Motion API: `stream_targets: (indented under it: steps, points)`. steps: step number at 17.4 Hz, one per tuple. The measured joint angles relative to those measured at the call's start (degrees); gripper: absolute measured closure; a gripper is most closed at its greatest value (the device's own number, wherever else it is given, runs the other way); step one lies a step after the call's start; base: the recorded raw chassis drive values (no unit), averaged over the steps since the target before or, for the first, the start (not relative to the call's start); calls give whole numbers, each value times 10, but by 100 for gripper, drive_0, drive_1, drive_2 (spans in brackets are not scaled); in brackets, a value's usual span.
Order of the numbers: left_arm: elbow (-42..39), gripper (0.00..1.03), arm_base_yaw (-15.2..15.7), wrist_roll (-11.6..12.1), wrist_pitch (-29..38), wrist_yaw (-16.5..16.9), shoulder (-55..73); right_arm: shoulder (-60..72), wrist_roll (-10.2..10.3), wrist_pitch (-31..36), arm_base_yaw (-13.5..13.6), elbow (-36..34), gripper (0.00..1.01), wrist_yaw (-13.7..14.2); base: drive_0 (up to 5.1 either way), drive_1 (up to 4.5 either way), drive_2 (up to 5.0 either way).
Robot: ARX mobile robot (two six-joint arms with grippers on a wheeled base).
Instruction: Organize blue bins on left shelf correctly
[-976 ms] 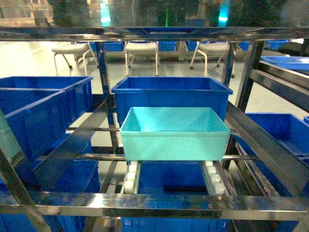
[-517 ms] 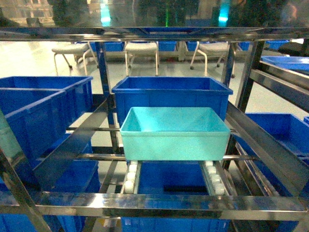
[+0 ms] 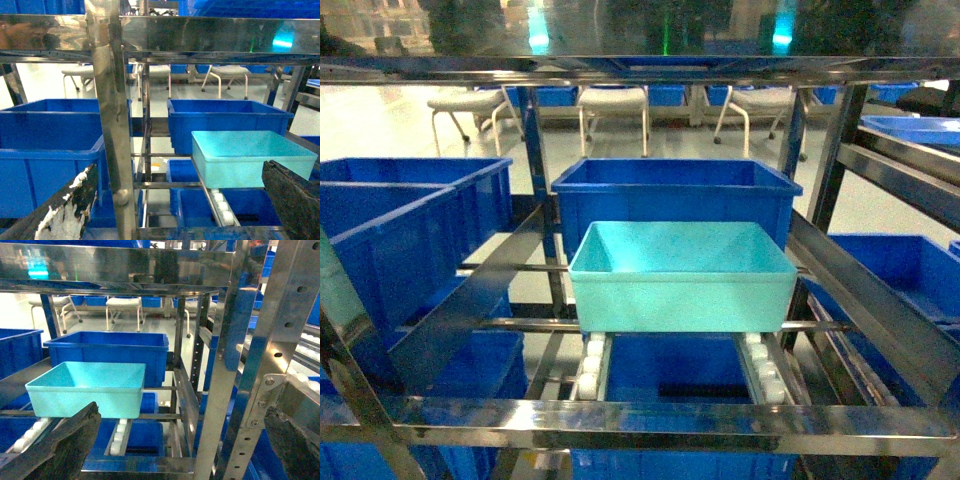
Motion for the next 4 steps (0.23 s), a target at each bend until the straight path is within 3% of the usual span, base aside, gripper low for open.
stream_targets:
  steps: [4]
  points:
    - [0, 5, 0, 0, 0, 0, 0, 0, 0, 0, 0, 0, 3, 0, 0, 0, 0]
